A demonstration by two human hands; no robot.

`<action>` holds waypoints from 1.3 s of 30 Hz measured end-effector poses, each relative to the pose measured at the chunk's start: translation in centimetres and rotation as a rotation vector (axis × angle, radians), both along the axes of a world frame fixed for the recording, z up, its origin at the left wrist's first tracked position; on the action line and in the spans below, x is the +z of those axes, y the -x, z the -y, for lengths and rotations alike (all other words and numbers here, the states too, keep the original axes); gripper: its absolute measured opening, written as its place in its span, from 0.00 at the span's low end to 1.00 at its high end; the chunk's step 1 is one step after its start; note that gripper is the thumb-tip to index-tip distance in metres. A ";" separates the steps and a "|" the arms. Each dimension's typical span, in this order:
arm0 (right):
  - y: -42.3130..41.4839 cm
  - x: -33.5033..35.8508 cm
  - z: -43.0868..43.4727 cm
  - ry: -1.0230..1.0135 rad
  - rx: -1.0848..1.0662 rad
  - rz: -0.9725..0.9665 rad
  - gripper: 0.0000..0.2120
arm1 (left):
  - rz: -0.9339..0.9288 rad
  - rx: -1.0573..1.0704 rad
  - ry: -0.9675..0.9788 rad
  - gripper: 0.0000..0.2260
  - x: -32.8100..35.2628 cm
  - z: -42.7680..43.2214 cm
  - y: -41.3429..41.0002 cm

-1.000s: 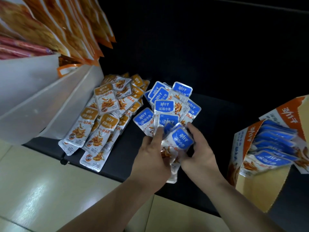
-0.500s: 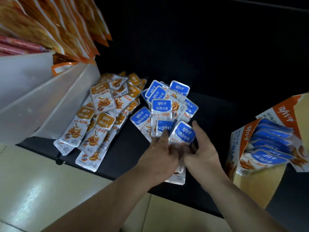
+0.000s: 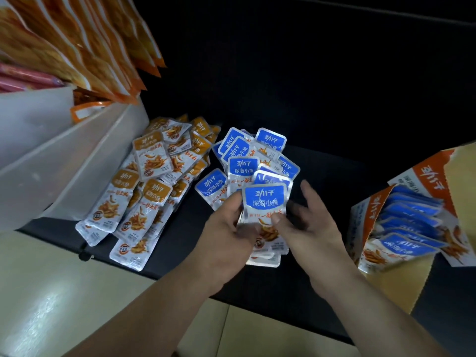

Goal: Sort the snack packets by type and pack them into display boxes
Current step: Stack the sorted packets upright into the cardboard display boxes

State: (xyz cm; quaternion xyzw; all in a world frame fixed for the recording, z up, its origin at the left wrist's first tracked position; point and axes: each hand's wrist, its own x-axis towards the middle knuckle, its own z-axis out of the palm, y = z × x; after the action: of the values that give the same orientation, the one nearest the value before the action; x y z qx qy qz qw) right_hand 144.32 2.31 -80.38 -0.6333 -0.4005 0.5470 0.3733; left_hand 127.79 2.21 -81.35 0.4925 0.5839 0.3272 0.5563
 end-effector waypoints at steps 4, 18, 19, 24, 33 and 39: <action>-0.5 1.8 -0.6 -0.145 0.112 -0.027 0.49 | -0.042 -0.018 -0.154 0.33 1.3 0.5 -0.5; 0.1 -0.3 2.3 -0.458 0.294 0.270 0.51 | -0.079 0.078 -0.145 0.21 -0.4 1.8 -1.4; 0.1 -0.5 2.4 -0.468 0.277 0.281 0.50 | -0.056 0.059 -0.132 0.22 -0.2 2.0 -1.5; -0.1 0.5 1.9 -0.447 0.277 0.288 0.51 | -0.095 -0.007 -0.158 0.33 0.4 1.1 -1.3; -3.2 7.2 0.2 -0.328 0.362 0.212 0.56 | 0.063 -0.107 -0.215 0.37 4.1 -0.2 -2.0; -4.2 6.5 1.4 -0.248 0.162 0.069 0.55 | 0.097 -0.266 -0.164 0.28 5.5 0.8 -4.9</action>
State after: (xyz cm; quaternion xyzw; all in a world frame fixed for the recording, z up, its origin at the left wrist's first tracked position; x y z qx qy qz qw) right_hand 148.48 0.93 -73.90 -0.5665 -0.5273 0.4995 0.3893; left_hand 132.66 1.37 -75.87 0.5928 0.4572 0.3205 0.5804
